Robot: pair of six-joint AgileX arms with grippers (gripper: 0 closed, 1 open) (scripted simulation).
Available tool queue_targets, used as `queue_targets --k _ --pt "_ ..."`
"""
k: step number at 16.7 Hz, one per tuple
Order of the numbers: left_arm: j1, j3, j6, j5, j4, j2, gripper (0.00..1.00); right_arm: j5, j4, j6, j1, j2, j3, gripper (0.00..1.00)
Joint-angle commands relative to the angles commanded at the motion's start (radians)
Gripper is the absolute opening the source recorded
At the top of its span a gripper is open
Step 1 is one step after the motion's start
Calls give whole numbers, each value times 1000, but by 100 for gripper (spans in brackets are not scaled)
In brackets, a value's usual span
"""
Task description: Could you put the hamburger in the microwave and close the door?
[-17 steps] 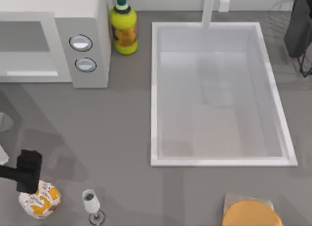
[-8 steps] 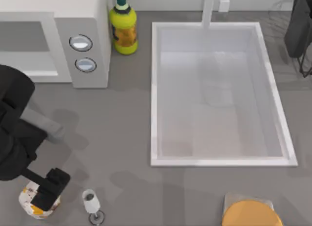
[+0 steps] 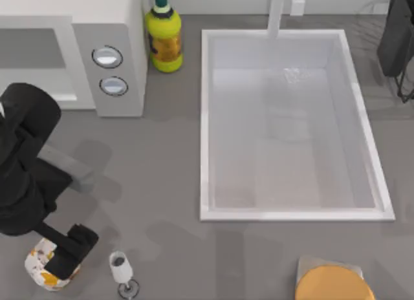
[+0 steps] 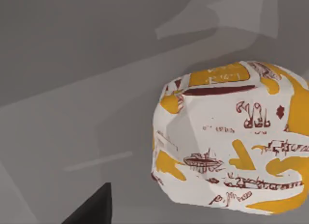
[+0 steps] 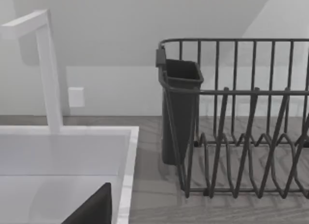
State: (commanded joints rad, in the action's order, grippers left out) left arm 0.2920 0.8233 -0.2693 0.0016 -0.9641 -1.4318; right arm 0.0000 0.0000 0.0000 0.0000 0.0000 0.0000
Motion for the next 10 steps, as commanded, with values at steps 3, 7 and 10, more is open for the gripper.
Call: queue_targets --k 3,7,10 --pt "-20 -22 -26 -3 38 -16 100 0 0 0 0 0 0 100" --pt "-57 -103 -65 -5 196 -97 100 0 0 0 0 0 0 100" --pt "-35 -163 -43 -3 320 -163 100 0 0 0 0 0 0 100"
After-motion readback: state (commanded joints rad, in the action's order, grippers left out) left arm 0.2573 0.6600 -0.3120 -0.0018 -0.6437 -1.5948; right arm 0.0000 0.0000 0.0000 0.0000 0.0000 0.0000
